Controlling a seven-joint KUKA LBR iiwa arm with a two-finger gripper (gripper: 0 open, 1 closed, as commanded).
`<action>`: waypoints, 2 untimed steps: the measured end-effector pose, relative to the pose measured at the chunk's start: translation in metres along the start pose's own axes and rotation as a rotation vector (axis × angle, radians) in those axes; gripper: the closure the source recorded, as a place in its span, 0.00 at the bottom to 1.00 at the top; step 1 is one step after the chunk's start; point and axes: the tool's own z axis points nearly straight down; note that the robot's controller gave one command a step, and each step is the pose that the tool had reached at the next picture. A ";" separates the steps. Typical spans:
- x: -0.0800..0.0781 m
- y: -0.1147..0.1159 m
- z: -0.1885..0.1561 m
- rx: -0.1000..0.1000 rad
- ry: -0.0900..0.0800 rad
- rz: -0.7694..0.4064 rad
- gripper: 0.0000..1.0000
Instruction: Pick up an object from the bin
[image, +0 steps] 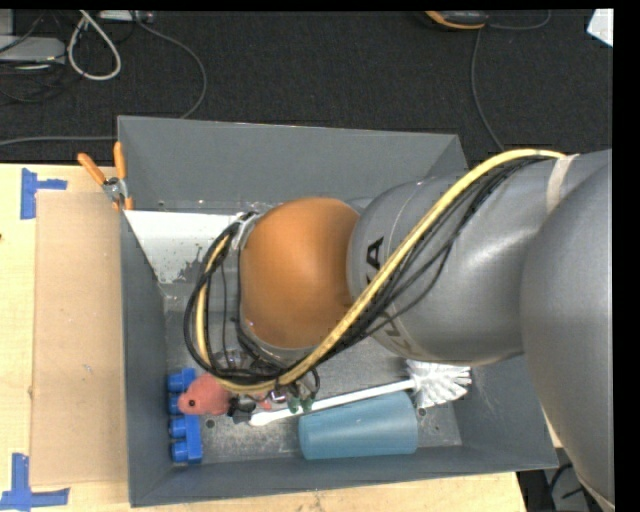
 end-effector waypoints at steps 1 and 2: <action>-0.001 0.000 0.018 0.001 0.006 0.009 1.00; -0.027 -0.010 -0.019 -0.001 0.005 -0.468 1.00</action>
Offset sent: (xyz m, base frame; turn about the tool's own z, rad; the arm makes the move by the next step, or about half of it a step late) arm 0.0322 -0.0061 0.0222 -0.4751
